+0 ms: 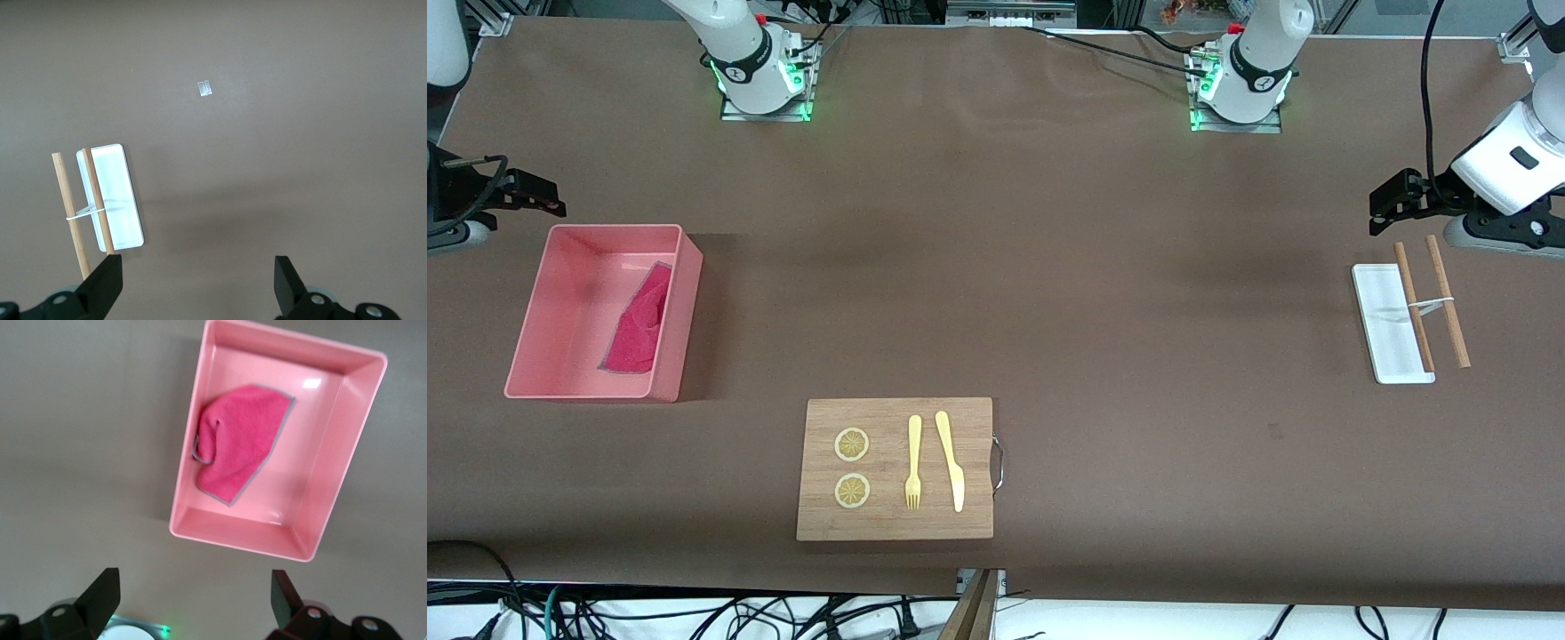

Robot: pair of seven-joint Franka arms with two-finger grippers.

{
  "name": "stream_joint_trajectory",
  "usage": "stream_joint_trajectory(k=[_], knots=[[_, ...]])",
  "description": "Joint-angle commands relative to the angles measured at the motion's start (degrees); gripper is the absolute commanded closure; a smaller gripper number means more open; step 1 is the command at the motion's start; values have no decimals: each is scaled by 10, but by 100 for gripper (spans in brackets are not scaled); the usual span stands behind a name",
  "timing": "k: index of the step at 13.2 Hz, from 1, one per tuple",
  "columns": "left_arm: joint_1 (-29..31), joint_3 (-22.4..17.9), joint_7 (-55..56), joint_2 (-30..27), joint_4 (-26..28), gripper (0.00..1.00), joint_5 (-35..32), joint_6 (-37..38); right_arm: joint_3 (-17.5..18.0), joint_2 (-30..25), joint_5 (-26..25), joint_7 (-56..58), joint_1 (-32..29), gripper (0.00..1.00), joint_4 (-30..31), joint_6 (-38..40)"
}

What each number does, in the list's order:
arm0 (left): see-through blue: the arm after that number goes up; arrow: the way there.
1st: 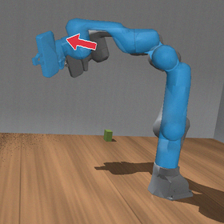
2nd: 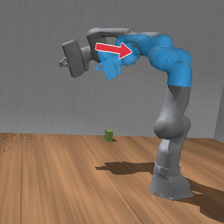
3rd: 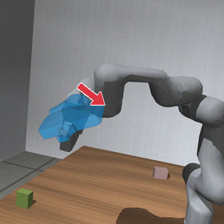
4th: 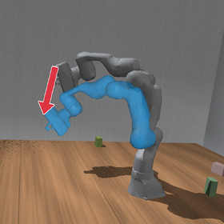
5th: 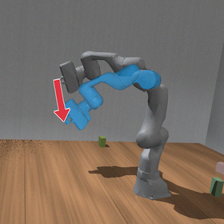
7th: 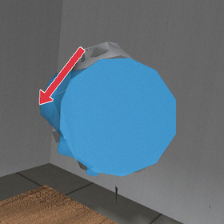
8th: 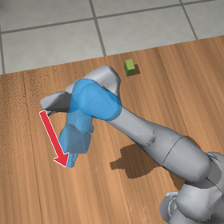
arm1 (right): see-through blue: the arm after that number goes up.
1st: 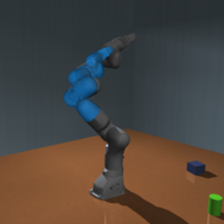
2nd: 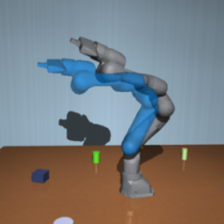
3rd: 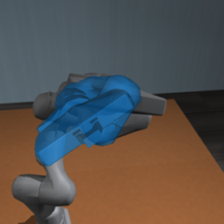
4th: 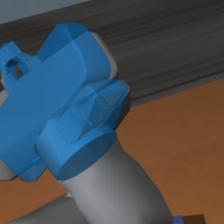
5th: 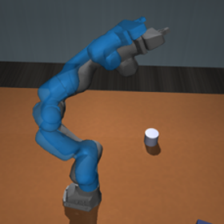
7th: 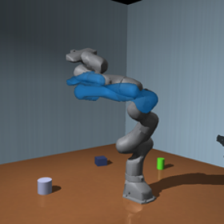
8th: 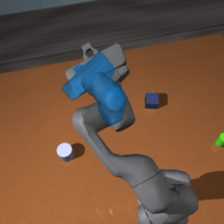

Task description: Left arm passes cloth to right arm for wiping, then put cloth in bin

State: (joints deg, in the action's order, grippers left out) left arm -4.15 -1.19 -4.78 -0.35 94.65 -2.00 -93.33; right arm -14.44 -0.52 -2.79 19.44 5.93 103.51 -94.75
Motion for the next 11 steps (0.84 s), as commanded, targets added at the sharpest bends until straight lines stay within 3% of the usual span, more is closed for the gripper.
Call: stream_joint_trajectory(k=[1,4,9,11], knots=[[-2,-2,-7,-4,1,0,10,5,55,-18,17,-77,0,0,-30,32],[-2,-2,-7,-4,1,0,10,5,98,-18,28,-150,0,0,-67,70],[-2,-2,-7,-4,1,0,10,5,114,-18,27,-144,2,0,-81,78],[-2,-2,-7,-4,1,0,10,5,115,-17,27,-147,3,0,-95,117]])
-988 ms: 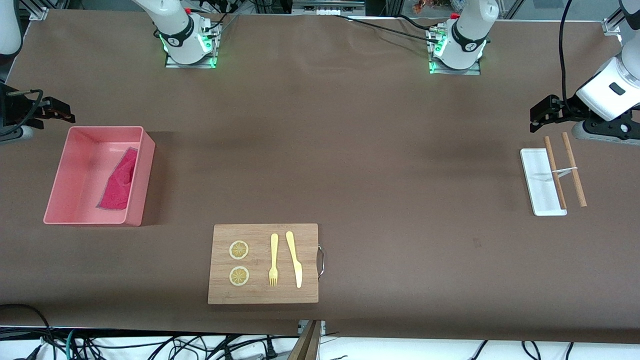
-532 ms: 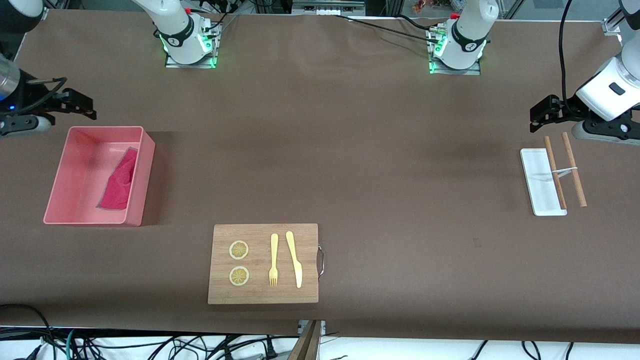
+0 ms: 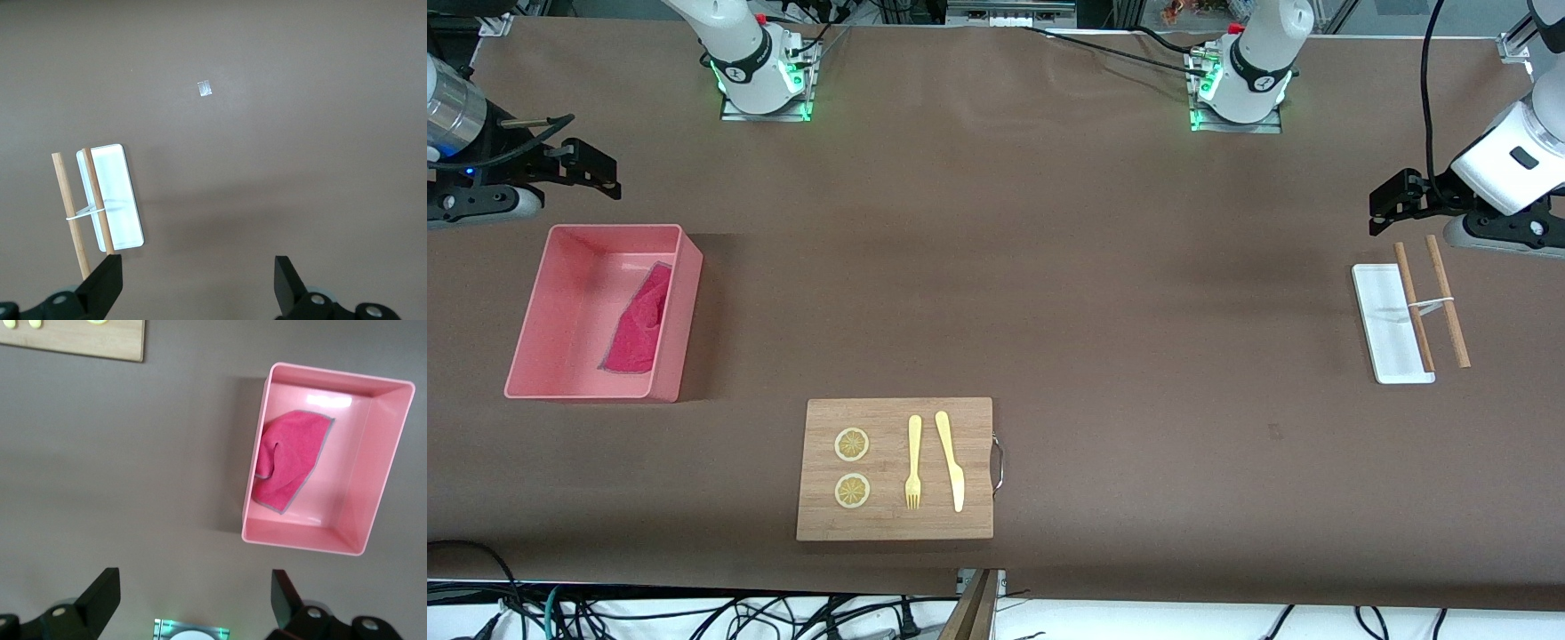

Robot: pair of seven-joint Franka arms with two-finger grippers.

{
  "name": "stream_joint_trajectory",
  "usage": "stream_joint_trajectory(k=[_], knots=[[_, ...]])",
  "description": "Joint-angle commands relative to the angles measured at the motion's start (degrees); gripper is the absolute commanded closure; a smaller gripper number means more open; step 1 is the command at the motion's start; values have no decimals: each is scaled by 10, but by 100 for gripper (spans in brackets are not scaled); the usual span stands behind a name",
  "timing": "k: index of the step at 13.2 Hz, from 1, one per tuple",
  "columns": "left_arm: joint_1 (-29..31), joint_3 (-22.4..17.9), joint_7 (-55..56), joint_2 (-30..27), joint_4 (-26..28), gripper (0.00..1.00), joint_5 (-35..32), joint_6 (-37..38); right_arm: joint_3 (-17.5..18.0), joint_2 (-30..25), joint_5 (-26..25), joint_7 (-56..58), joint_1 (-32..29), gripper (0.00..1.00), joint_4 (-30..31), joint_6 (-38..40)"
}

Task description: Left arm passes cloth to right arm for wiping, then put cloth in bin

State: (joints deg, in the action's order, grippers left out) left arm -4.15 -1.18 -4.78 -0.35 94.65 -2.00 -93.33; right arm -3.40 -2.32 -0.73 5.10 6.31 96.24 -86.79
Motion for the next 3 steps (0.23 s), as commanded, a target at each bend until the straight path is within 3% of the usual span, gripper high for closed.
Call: stream_joint_trajectory(k=[1,3], knots=[[-2,-2,-7,-4,1,0,10,5,6,6,6,-4,0,0,-34,43],[-2,-2,-7,-4,1,0,10,5,7,7,6,-4,1,0,-39,43]])
